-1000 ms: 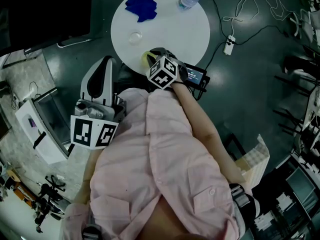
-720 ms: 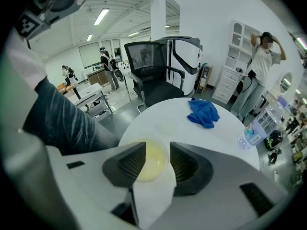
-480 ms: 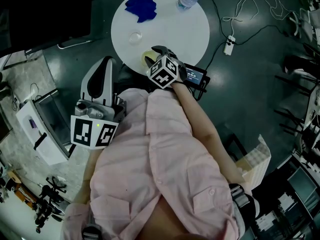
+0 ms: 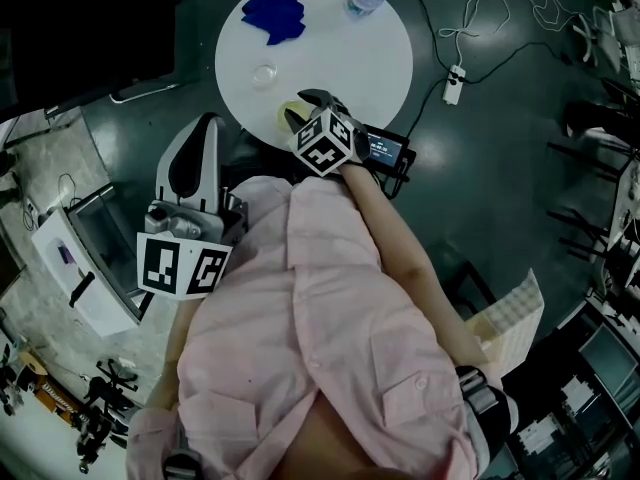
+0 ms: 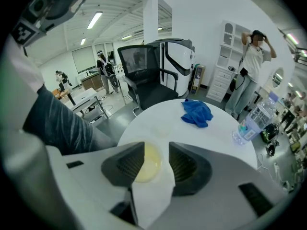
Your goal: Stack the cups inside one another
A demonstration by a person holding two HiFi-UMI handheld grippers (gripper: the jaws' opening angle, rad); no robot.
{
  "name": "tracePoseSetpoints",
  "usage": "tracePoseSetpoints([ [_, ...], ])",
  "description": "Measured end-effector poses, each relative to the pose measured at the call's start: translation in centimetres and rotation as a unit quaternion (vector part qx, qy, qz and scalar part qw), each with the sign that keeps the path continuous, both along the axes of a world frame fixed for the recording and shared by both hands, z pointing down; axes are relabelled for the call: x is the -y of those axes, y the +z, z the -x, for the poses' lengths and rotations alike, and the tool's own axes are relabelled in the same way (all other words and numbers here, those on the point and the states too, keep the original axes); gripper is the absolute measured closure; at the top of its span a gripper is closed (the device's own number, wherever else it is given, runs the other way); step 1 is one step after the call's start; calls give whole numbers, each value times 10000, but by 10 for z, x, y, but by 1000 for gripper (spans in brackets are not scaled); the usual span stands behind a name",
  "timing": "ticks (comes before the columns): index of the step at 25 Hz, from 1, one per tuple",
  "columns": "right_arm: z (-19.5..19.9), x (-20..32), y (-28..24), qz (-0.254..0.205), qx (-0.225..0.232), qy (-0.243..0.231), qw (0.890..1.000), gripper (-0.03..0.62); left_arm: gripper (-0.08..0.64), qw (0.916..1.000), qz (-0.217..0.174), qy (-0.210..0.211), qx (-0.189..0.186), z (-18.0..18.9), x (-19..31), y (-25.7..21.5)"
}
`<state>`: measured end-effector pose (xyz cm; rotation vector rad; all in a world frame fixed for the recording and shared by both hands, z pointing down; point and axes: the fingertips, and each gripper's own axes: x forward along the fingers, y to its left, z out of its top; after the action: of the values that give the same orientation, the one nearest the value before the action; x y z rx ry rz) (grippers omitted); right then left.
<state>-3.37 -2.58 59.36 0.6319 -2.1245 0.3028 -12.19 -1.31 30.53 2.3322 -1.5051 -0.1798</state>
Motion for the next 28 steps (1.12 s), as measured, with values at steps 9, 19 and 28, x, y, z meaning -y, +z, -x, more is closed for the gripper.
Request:
tracePoseSetpoints([
  [9, -3, 4, -9, -8, 253, 268, 9993, 438, 551, 10000, 23, 91, 5, -3, 1, 2],
  [19, -6, 13, -24, -289, 332, 473, 9979, 541, 551, 9999, 52, 104, -2, -3, 1, 2],
  [28, -9, 13, -33, -347, 455, 557, 9968, 555, 551, 9999, 70, 130, -13, -6, -1, 4],
])
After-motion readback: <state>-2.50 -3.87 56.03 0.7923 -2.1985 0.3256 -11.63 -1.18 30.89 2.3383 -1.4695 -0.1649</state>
